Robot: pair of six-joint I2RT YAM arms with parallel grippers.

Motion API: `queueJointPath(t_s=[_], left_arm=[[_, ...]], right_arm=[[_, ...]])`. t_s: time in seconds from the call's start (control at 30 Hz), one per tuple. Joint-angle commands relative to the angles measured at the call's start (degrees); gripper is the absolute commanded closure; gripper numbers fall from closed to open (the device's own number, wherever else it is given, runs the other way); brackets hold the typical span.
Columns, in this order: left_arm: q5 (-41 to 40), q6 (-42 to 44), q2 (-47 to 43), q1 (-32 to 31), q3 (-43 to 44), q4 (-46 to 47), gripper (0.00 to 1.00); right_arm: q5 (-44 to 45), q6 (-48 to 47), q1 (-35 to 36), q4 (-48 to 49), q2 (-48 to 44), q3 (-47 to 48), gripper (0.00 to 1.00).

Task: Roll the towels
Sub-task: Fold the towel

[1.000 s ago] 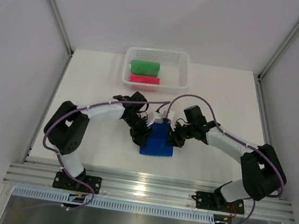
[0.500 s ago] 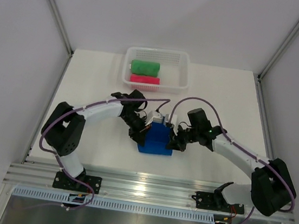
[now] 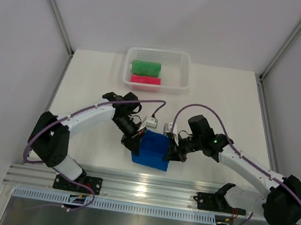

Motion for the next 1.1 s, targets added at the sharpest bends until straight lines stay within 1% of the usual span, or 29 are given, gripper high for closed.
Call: queueJointPath(t_s=[0.0, 0.07, 0.13, 0.17, 0.2, 0.23, 0.33, 0.57, 0.6, 0.63, 0.83, 0.87, 0.9, 0.93, 1.0, 1.07], left_arm=[[-4.8, -4.9, 0.8, 0.6, 3.4, 3.8, 0.96], [-9.1, -9.5, 3.1, 1.3, 5.3, 7.4, 0.95], [-11.0, -11.2, 5.7, 2.0, 7.9, 10.5, 0.95], [-13.5, -13.0, 6.4, 2.3, 8.5, 11.5, 0.95], [-14.3, -13.5, 7.2, 2.5, 9.1, 12.3, 0.96], [-15.4, -13.9, 8.9, 2.8, 11.6, 13.2, 0.96], [-17.6, -14.5, 13.0, 3.0, 15.1, 12.7, 0.96], [-22.8, -15.6, 18.3, 3.2, 17.7, 13.9, 0.95], [-23.3, -15.7, 19.1, 3.2, 17.7, 14.0, 0.95], [-24.4, -15.8, 19.4, 3.2, 17.5, 14.4, 0.94], [-26.2, -17.1, 21.1, 3.2, 17.8, 17.1, 0.95], [-26.3, -17.3, 21.3, 3.2, 17.8, 17.4, 0.95], [-26.6, -17.5, 22.0, 3.3, 18.1, 18.1, 0.94], [-26.9, -17.7, 22.5, 3.3, 18.4, 18.1, 0.94], [-27.9, -18.1, 23.4, 3.3, 18.9, 18.2, 0.94], [-28.4, -18.8, 24.1, 3.5, 18.8, 18.4, 0.94]], right_arm=[[2.4, 3.1, -3.7, -0.8, 3.3, 1.2, 1.00], [5.8, 4.2, -6.2, 0.3, 6.9, 1.7, 1.00], [9.0, 5.0, -7.8, 1.7, 9.3, 2.3, 1.00], [9.6, 5.3, -9.3, 2.1, 11.3, 3.1, 1.00], [10.1, 5.5, -9.9, 3.1, 12.3, 3.5, 1.00], [10.7, 6.5, -10.6, 4.0, 13.1, 3.7, 1.00], [13.6, 7.7, -12.3, 5.3, 15.6, 4.8, 1.00], [16.6, 9.3, -13.8, 9.0, 19.0, 5.8, 1.00], [16.9, 9.4, -14.0, 9.9, 19.5, 5.9, 0.98], [17.1, 9.7, -14.0, 10.7, 20.5, 6.1, 0.92], [22.4, 11.5, -14.6, 13.2, 24.0, 7.8, 0.86], [23.6, 12.0, -14.8, 13.8, 24.3, 8.0, 0.82], [25.0, 13.7, -15.0, 13.8, 24.5, 8.1, 0.71], [26.5, 14.5, -15.3, 13.8, 24.6, 8.3, 0.64], [27.5, 16.3, -16.3, 14.4, 24.2, 8.7, 0.58], [28.9, 18.1, -16.6, 15.7, 22.1, 8.0, 0.57]])
